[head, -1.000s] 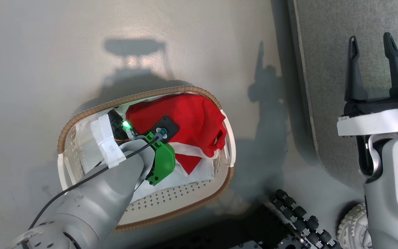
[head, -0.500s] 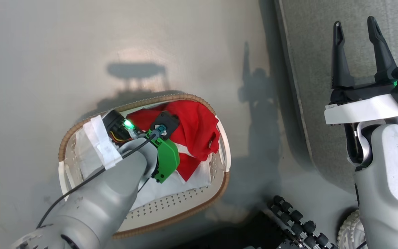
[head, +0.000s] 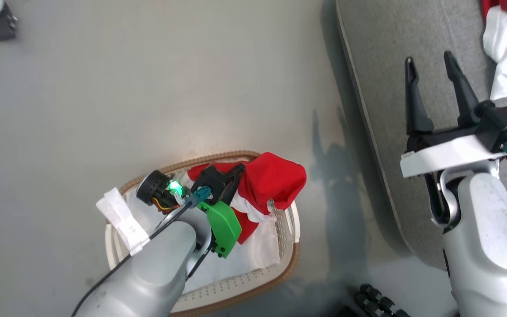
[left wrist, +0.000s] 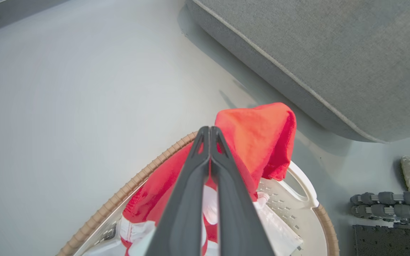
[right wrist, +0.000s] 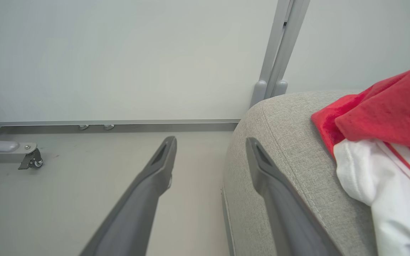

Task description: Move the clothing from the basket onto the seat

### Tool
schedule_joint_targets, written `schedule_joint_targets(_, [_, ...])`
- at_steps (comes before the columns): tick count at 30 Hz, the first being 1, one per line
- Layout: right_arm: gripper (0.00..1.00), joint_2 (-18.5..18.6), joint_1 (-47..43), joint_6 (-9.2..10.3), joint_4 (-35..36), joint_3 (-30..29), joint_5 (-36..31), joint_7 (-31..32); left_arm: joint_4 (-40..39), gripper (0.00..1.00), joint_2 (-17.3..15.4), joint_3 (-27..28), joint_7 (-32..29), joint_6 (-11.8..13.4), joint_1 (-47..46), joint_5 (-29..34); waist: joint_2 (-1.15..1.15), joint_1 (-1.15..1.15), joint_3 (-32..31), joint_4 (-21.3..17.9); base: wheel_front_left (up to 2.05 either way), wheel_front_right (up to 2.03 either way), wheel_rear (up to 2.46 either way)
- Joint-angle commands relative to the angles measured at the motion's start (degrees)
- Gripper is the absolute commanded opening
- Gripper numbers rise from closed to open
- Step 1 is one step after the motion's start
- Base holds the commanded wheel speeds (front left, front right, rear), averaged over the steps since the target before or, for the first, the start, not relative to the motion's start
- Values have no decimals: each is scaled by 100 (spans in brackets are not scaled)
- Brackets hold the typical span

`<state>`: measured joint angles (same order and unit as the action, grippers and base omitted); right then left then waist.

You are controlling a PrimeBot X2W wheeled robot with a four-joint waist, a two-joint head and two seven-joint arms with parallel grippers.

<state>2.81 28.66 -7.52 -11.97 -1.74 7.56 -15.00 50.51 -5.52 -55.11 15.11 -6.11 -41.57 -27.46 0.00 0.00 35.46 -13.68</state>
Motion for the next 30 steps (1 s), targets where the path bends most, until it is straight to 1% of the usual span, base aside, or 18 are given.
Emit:
schedule_joint_targets(1, [100, 23, -162, 6, -70, -25, 7, -27, -168, 0, 6, 194, 4, -25, 203, 114, 0, 0, -697, 319, 0, 0, 0])
schedule_joint_targets(5, [100, 23, -415, 6, -239, -42, 1, -27, -621, 0, 57, 721, 3, -41, 617, 328, 0, 0, -1152, 540, 0, 0, 0])
schedule_joint_targets(11, [100, 24, -859, 6, -474, -68, -42, -27, -1264, 0, 102, 1277, 4, -84, 1167, 800, 0, 0, -1851, 814, 0, 0, 0])
schedule_joint_targets(18, [100, 24, -1343, 6, -682, -99, -25, -27, -2057, 0, 184, 1914, 3, -126, 1675, 1076, 0, 0, -2553, 1028, 0, 0, 0])
schedule_joint_targets(23, [100, 25, -1609, 6, -786, -1, -14, -26, -2642, 0, 217, 2223, 4, -140, 1867, 1279, 0, 0, -2918, 1136, 0, 0, 0])
schedule_joint_targets(30, [100, 23, -1955, 6, -913, 129, 28, -27, -3275, 0, 247, 2509, 3, -144, 1968, 1353, 0, 0, -3294, 1237, 0, 0, 0])
